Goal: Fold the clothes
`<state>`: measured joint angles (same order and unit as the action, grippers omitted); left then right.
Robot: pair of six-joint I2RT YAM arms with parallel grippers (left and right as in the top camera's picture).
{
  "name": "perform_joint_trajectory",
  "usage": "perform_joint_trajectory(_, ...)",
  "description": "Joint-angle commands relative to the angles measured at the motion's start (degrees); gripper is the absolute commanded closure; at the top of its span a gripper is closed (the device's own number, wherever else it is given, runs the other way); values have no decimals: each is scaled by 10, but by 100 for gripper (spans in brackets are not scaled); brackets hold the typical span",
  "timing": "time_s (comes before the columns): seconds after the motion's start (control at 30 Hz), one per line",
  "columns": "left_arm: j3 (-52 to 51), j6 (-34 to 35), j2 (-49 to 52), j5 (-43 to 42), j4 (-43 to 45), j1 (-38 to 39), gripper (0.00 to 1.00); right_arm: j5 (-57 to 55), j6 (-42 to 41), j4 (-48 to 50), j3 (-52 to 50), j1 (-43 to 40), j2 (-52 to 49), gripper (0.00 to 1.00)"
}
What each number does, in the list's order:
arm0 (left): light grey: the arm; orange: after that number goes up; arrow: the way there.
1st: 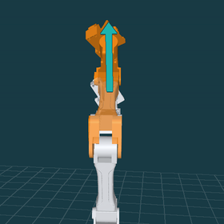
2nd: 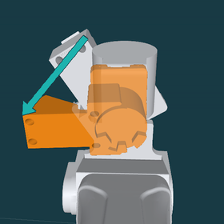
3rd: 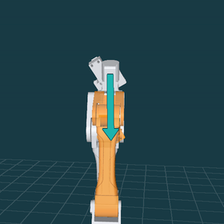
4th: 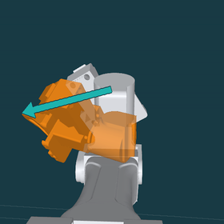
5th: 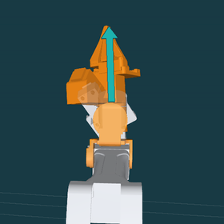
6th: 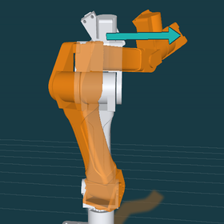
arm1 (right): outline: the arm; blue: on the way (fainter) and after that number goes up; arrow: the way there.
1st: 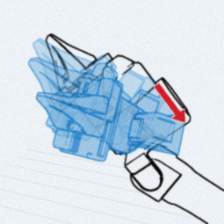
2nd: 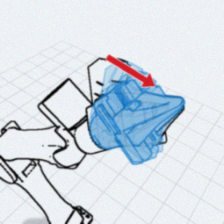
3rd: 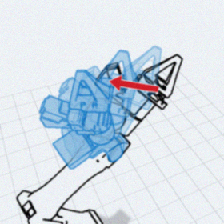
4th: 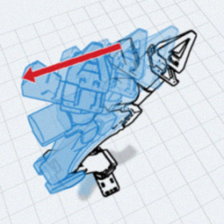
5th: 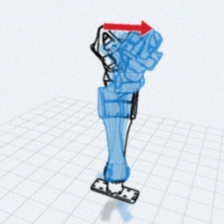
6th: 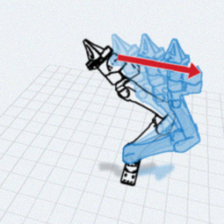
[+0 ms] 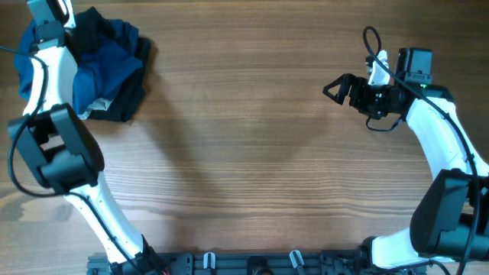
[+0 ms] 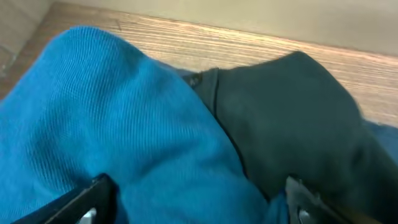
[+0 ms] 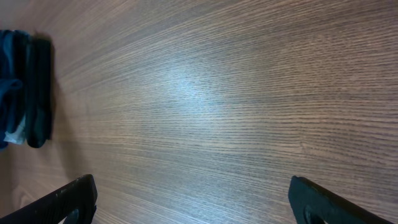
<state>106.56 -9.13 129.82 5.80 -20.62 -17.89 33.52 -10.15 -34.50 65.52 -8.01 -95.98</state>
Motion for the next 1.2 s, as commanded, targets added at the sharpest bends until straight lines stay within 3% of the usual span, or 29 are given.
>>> perform_joint_trajectory(0.0,-24,10,105,23,-18,-14,2,-7,12,-1,6,3,10,0)
perform_joint_trajectory(0.17,-15,14,76,31,-8,-14,0,-7,12,-1,6,3,10,0)
perform_joint_trajectory(0.37,-2,38,-68,27,-20,-3,0,-7,28,30,20,3,11,0)
perform_joint_trajectory(0.5,-2,41,-185,26,-113,10,0,-25,79,23,90,3,21,0)
perform_joint_trajectory(0.6,-2,109,-265,25,-211,21,0,-65,108,5,151,3,38,0)
perform_joint_trajectory(0.77,-2,130,-354,-86,-336,37,0,-111,188,3,190,3,104,0)
perform_joint_trajectory(0.9,-2,122,-384,-122,-422,56,0,-150,252,-17,190,3,172,0)
perform_joint_trajectory(1.07,-2,66,-395,-124,-539,118,0,-166,233,-70,190,3,269,0)
perform_joint_trajectory(1.17,-2,63,-395,-122,-564,164,0,-172,237,-91,190,3,301,0)
